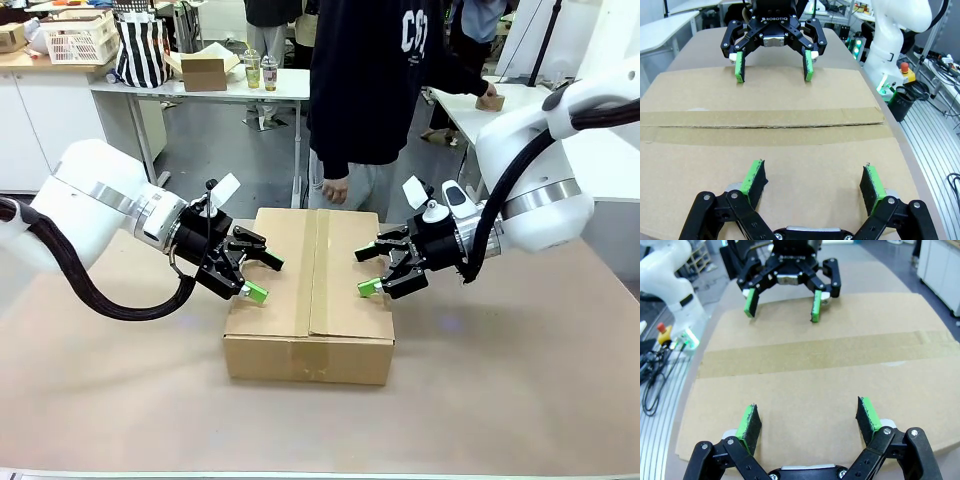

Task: Pack the gift set into the box.
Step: Press and hold the closed box until the human finishes sealing it.

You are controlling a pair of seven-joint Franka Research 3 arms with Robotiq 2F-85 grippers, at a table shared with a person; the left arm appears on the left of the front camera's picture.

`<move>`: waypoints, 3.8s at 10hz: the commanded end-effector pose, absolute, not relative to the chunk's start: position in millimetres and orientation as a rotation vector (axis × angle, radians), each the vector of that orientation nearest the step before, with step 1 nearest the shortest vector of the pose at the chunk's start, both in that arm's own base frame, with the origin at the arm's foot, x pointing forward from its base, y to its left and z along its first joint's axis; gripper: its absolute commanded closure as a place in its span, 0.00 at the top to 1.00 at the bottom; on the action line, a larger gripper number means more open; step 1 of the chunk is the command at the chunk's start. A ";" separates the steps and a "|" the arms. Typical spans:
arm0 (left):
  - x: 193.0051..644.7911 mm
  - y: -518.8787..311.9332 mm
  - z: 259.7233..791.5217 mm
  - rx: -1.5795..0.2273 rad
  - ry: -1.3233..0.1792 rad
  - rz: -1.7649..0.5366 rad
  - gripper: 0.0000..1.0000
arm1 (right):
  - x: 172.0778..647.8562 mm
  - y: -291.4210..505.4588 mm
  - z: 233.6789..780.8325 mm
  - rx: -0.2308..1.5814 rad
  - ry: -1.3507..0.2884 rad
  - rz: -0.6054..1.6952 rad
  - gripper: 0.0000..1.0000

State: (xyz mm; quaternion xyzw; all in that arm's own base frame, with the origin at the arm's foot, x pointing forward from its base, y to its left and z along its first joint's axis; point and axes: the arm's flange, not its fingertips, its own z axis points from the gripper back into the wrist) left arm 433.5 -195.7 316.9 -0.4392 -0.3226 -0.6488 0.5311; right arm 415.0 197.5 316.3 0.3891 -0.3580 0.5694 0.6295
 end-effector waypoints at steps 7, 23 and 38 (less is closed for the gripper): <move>432.5 -195.1 314.9 -1.044 -0.767 -1.550 1.00 | 413.8 196.5 313.9 0.895 -0.808 1.307 1.00; 432.5 -195.1 314.9 -1.044 -0.767 -1.550 1.00 | 413.8 196.5 313.9 0.895 -0.808 1.307 1.00; 432.5 -195.1 314.9 -1.044 -0.767 -1.550 1.00 | 413.8 196.5 313.9 0.895 -0.808 1.307 1.00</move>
